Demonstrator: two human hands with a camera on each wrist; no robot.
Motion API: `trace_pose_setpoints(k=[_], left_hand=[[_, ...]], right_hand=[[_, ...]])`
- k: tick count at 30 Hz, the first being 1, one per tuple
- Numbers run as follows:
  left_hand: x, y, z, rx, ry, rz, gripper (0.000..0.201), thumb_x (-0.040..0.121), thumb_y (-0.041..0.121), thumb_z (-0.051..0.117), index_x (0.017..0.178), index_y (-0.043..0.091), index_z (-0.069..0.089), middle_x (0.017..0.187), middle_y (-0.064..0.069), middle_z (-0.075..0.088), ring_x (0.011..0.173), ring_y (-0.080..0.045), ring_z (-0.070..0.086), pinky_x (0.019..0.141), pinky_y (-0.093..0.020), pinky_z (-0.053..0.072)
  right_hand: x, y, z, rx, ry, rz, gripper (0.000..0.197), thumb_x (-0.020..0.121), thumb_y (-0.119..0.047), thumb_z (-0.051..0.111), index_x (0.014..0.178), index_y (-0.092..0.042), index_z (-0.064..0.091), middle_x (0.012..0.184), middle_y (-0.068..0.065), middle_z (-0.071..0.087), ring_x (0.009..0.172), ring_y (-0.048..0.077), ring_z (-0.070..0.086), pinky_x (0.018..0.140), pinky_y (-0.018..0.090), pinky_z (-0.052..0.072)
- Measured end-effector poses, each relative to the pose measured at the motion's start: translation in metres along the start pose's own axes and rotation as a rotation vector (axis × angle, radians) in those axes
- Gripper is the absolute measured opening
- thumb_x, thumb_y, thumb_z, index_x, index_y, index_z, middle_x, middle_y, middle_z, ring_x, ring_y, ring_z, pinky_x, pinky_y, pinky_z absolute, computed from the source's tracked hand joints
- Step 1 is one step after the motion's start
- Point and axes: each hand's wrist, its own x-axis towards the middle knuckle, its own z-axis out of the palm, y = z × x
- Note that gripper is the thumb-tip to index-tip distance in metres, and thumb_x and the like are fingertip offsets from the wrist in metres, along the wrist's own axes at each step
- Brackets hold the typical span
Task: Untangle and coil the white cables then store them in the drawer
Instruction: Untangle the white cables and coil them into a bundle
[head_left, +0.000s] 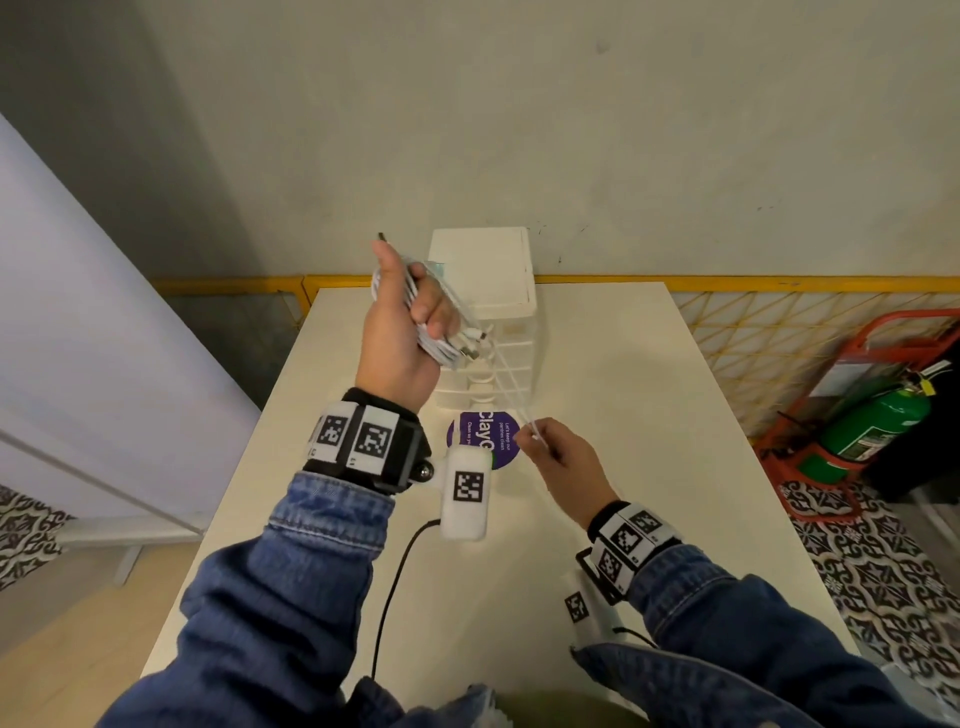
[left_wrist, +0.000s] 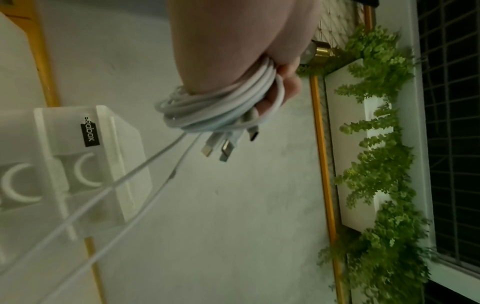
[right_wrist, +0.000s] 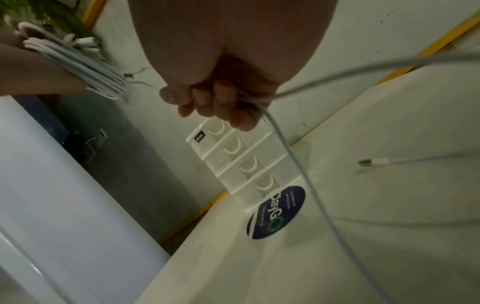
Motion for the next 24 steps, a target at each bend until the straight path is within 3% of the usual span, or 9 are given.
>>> trace_pose_setpoints(k=[4, 9, 13, 15, 18, 21, 24], left_hand=[[0.002, 0.005, -0.005, -0.013, 0.217, 0.073, 0.045, 0.093, 0.057, 0.034, 0.070, 0.019, 0.043, 0.045, 0.008, 0.033, 0.037, -0.007, 0.035, 0.043, -0.019, 0.032], [0.002, 0.003, -0.020, 0.048, 0.386, 0.124, 0.043, 0.094, 0.051, 0.043, 0.065, 0.019, 0.043, 0.051, 0.004, 0.036, 0.043, -0.010, 0.038, 0.047, -0.021, 0.038], [0.002, 0.003, -0.024, 0.037, 0.440, 0.131, 0.039, 0.095, 0.044, 0.048, 0.065, 0.019, 0.045, 0.053, 0.004, 0.039, 0.044, -0.010, 0.040, 0.048, -0.021, 0.039], [0.003, 0.003, -0.025, 0.050, 0.460, 0.132, 0.035, 0.095, 0.040, 0.051, 0.067, 0.019, 0.046, 0.053, 0.004, 0.041, 0.044, -0.010, 0.041, 0.048, -0.021, 0.040], [0.004, 0.002, -0.025, 0.113, 0.495, 0.149, 0.033, 0.095, 0.036, 0.053, 0.068, 0.017, 0.046, 0.054, 0.004, 0.043, 0.045, -0.010, 0.043, 0.048, -0.022, 0.040], [0.003, 0.000, -0.029, 0.290, 0.529, 0.205, 0.036, 0.095, 0.037, 0.051, 0.064, 0.018, 0.047, 0.051, 0.005, 0.046, 0.046, -0.009, 0.046, 0.049, -0.022, 0.042], [0.002, -0.004, -0.035, 0.551, 0.569, 0.255, 0.033, 0.096, 0.039, 0.048, 0.072, 0.016, 0.047, 0.057, 0.003, 0.048, 0.046, -0.007, 0.051, 0.050, -0.021, 0.046]], right_hand=[[-0.006, 0.008, 0.001, -0.091, -0.060, -0.007, 0.018, 0.093, -0.032, 0.050, 0.093, -0.020, 0.063, 0.074, -0.004, 0.062, 0.062, 0.005, 0.049, 0.067, 0.025, 0.041], [-0.009, 0.009, -0.002, -0.207, -0.143, -0.047, 0.028, 0.094, -0.038, 0.047, 0.115, -0.031, 0.063, 0.099, -0.006, 0.072, 0.084, 0.008, 0.062, 0.081, 0.027, 0.048], [-0.008, 0.011, -0.004, -0.247, -0.174, -0.016, 0.027, 0.092, -0.042, 0.048, 0.111, -0.033, 0.066, 0.082, -0.013, 0.067, 0.071, 0.005, 0.058, 0.076, 0.034, 0.055], [-0.007, 0.011, -0.004, -0.285, -0.190, -0.032, 0.027, 0.092, -0.042, 0.048, 0.112, -0.035, 0.065, 0.074, -0.015, 0.063, 0.063, 0.000, 0.055, 0.067, 0.025, 0.051], [-0.008, 0.008, -0.003, -0.372, -0.209, -0.088, 0.026, 0.093, -0.041, 0.047, 0.112, -0.035, 0.065, 0.054, -0.010, 0.049, 0.056, 0.001, 0.049, 0.056, 0.013, 0.032], [-0.011, -0.002, -0.004, -0.375, -0.202, -0.179, 0.029, 0.092, -0.046, 0.046, 0.103, -0.030, 0.068, 0.056, 0.000, 0.052, 0.054, 0.011, 0.044, 0.053, 0.016, 0.031], [-0.011, -0.012, -0.004, -0.309, -0.201, -0.245, 0.034, 0.090, -0.047, 0.049, 0.090, -0.019, 0.069, 0.060, 0.007, 0.057, 0.056, 0.016, 0.049, 0.056, 0.026, 0.040]])
